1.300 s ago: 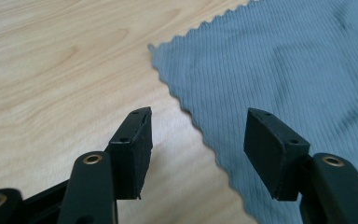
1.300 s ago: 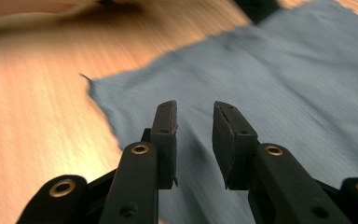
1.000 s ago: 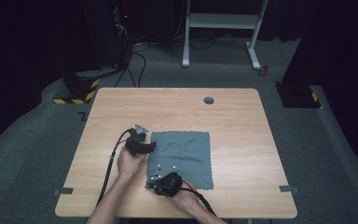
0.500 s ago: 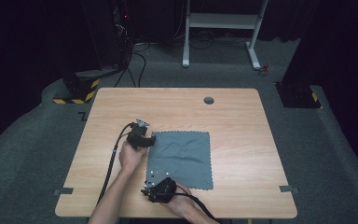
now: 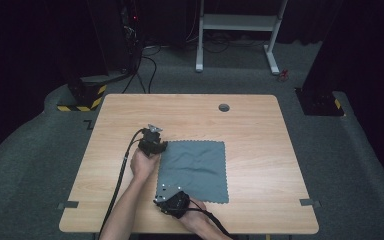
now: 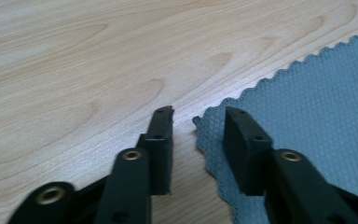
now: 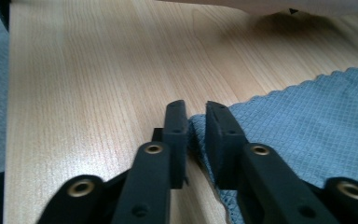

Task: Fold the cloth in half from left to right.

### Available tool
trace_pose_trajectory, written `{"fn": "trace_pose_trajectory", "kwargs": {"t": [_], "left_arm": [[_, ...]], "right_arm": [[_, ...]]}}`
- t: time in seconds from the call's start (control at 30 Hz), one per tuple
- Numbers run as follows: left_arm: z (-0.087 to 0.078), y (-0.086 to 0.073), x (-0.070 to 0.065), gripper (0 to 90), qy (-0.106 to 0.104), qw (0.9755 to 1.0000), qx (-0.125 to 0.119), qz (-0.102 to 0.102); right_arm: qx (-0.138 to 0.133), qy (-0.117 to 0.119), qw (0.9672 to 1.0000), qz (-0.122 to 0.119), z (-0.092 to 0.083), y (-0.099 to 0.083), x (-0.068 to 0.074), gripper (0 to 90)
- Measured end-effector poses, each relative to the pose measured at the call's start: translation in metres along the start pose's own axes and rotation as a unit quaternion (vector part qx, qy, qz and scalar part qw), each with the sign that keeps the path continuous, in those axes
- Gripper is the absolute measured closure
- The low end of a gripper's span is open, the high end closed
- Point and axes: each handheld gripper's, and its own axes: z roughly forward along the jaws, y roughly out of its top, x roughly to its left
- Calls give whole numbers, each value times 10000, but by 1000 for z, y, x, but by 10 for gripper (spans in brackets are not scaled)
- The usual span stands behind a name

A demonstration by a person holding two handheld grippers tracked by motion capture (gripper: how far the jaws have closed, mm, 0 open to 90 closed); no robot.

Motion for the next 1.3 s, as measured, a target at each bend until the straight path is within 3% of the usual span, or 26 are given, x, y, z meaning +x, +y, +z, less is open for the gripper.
{"fn": "trace_pose_trajectory", "kwargs": {"t": [0.07, 0.17, 0.3, 0.5, 1.07, 1.3], "left_arm": [[0, 1, 0, 700, -48, 10000, 1, -31], [1, 4, 0, 807, -64, 9999, 77, -54], [3, 6, -7, 892, -12, 9998, 98, 146], [3, 7, 0, 899, -179, 9998, 119, -22], [-8, 14, 5, 900, -311, 9993, -117, -172], [-14, 16, 12, 900, -382, 9988, -172, -259]], "right_arm": [[-10, -29, 10000, -24, 0, 0, 0, 854], [14, -102, 9999, -34, 0, 0, 2, 889], [-71, -149, 9999, -45, -1, -2, 3, 898], [-124, -92, 9999, -22, -2, -3, 2, 900], [-288, -137, 9995, 19, -10, -1, 3, 900], [-392, -114, 9992, 49, -17, 4, 2, 900]]}}
